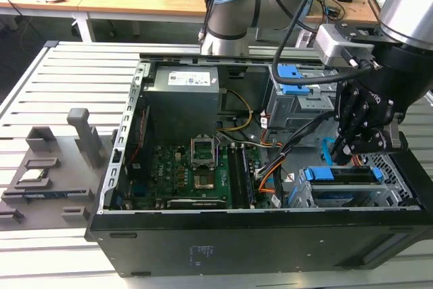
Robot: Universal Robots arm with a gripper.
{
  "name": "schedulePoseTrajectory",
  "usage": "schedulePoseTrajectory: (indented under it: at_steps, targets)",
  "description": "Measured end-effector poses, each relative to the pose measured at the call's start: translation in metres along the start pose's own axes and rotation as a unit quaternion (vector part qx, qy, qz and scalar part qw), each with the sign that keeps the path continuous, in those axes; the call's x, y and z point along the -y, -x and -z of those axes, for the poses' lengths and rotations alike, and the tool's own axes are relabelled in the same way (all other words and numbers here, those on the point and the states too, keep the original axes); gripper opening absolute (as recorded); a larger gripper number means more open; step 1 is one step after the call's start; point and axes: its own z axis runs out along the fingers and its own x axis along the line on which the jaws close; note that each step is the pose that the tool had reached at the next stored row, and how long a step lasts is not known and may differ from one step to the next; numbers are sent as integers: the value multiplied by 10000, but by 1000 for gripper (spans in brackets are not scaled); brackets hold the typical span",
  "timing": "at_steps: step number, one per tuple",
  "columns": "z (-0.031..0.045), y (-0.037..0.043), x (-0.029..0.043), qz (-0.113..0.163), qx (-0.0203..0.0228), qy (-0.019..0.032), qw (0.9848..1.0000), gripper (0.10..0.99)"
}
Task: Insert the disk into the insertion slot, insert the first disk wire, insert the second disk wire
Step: 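Insert the second disk wire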
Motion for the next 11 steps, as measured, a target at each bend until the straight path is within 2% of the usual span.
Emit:
schedulePoseTrajectory:
  at_steps: [2, 11]
  targets:
    - [-33, -3, 45, 0, -5, 0, 10000, 157]
    - [-90, -30, 97, 0, -17, 0, 10000, 157]
